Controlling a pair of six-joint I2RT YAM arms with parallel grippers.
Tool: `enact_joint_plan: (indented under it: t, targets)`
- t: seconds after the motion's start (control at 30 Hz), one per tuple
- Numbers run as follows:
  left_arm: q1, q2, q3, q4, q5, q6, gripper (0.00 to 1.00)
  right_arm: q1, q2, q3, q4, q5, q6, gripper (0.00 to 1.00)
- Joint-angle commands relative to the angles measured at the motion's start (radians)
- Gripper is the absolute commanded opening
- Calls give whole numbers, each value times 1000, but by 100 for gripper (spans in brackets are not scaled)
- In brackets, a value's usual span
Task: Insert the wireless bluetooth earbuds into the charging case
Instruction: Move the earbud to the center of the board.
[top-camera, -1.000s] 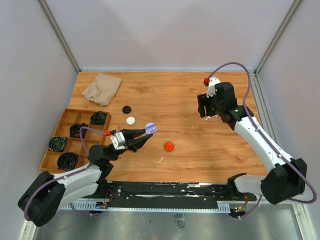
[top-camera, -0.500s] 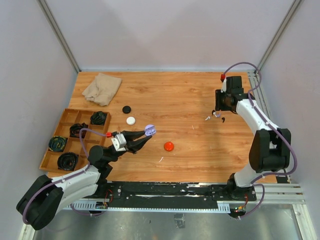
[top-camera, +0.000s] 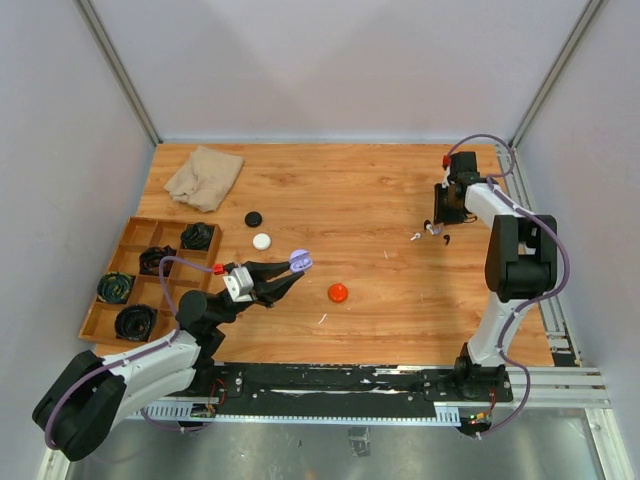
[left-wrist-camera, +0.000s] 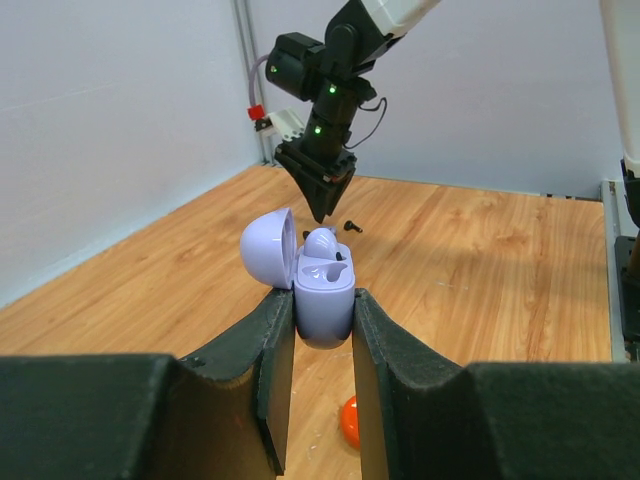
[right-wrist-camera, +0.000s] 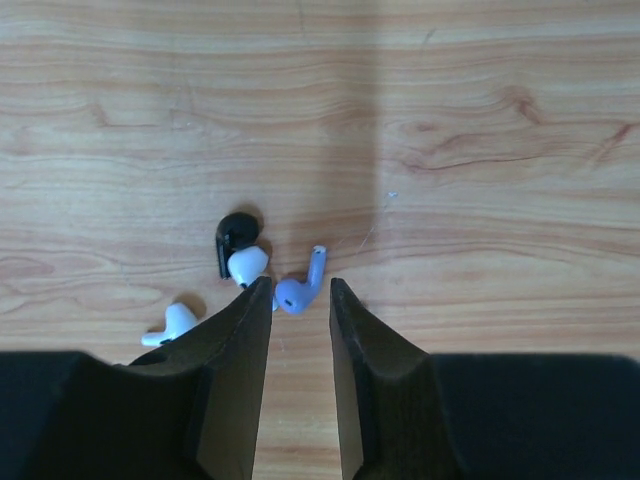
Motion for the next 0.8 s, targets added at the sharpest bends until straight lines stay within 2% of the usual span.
enact_joint_plan:
  t: [0.0,0.23,0.77]
  targets:
    - [-1,1,-10,21,2,16,0,-27,45,40,-6,8,40,30]
    - [-1,2,-8,21,4,13,0,-29,95,47,-45,5,58,30]
    - [-1,4,-7,18,3,10,0,-27,94,47,-149,10,38,32]
